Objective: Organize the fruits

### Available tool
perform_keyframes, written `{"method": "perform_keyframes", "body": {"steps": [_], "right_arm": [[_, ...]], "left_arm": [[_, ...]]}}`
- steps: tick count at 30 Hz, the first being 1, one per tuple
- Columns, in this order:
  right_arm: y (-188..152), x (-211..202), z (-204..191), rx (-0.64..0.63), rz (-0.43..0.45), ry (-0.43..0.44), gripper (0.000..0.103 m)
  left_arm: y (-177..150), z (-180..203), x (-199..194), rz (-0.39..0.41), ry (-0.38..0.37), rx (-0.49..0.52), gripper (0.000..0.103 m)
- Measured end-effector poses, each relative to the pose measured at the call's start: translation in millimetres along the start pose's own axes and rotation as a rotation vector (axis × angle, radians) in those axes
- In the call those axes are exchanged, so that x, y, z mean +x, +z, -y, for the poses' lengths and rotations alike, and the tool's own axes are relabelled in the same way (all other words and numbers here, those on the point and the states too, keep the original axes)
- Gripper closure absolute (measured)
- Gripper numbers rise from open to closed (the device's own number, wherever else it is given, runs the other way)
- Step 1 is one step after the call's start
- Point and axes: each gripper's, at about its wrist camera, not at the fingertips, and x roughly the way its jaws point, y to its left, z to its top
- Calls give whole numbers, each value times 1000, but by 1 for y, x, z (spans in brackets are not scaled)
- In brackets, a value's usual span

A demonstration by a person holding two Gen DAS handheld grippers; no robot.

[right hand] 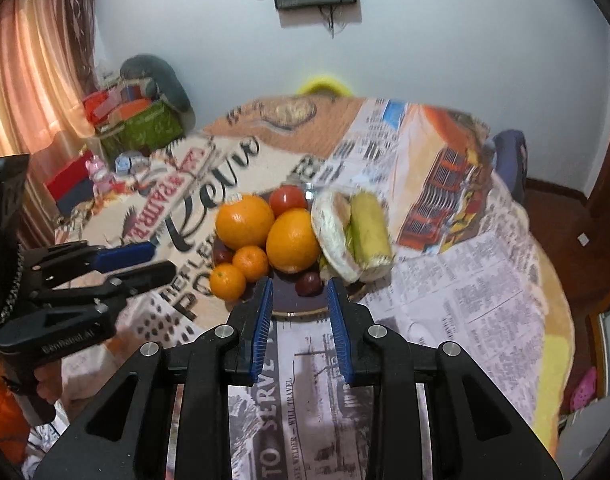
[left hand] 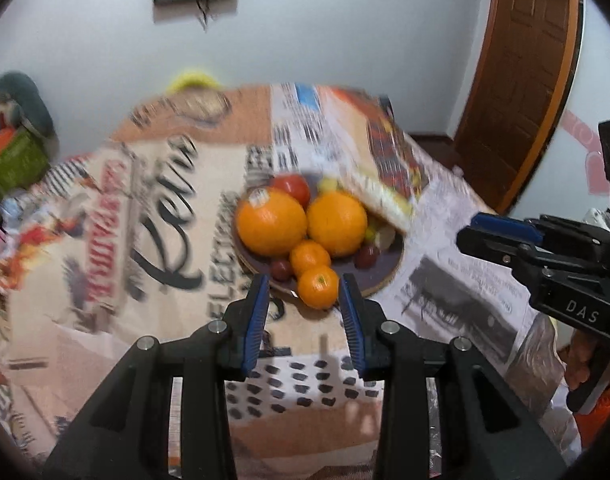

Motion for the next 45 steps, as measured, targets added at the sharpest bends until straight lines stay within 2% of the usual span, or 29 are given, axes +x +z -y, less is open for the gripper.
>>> {"method": "perform_keyframes", "body": {"steps": [9, 12, 14, 18, 21, 30, 32, 36, 38, 45], "right_arm": [[17, -93, -22, -9, 251, -39, 77], [19, -124, -34, -20, 329, -48, 74], [19, -141, -42, -25, 379, -53, 69], [17, -167, -55, -35, 455, -69, 64], [15, -180, -61, -34, 494, -69, 57], [9, -193, -72, -30, 569, -116, 27], [7, -194, -74, -28, 579, -130, 19], [4, -196, -74, -22, 587, -140, 11], [4, -197, -74, -16, 592, -157, 0], [-4, -199, -73, -8, 594, -174, 0]], "left_arm": [[18, 9, -107, 259, 37, -10, 67], [20, 15, -142, 336, 44, -4, 66], [21, 18, -161, 377, 37, -4, 59], [18, 28, -198, 457, 50, 11, 53], [15, 34, -215, 497, 49, 18, 48], [10, 42, -236, 545, 56, 19, 31], [8, 44, -239, 549, 57, 14, 24], [6, 43, -240, 558, 65, 8, 17], [5, 44, -240, 561, 73, 10, 11], [4, 45, -239, 567, 81, 15, 5]]}}
